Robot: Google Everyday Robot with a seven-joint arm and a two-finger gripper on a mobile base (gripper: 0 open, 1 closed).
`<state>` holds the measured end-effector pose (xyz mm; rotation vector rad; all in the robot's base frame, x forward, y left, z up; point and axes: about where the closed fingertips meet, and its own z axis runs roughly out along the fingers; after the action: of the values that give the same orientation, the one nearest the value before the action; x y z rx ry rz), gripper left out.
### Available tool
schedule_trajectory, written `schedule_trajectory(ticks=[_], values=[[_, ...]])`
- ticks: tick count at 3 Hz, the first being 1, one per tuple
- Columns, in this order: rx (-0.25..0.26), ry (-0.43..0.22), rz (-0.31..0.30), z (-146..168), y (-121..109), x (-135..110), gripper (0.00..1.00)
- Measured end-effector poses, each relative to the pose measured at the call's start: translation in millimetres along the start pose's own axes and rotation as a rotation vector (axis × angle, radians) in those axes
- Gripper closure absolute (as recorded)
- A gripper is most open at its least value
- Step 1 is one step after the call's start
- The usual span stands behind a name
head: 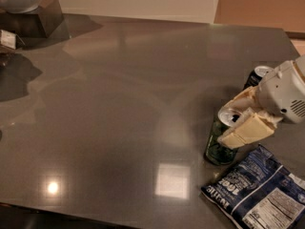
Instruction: Move green can near blue chip bag
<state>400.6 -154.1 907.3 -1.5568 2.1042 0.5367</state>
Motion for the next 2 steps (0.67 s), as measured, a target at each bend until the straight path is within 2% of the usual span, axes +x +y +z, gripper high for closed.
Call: schedule_trajectory(ticks=[1, 2], values=[[0.010, -0.025, 0.008, 5.1, 2.7, 10.5, 0.38], [0.011, -0.024, 0.005, 5.0, 3.6, 9.2, 0.14]])
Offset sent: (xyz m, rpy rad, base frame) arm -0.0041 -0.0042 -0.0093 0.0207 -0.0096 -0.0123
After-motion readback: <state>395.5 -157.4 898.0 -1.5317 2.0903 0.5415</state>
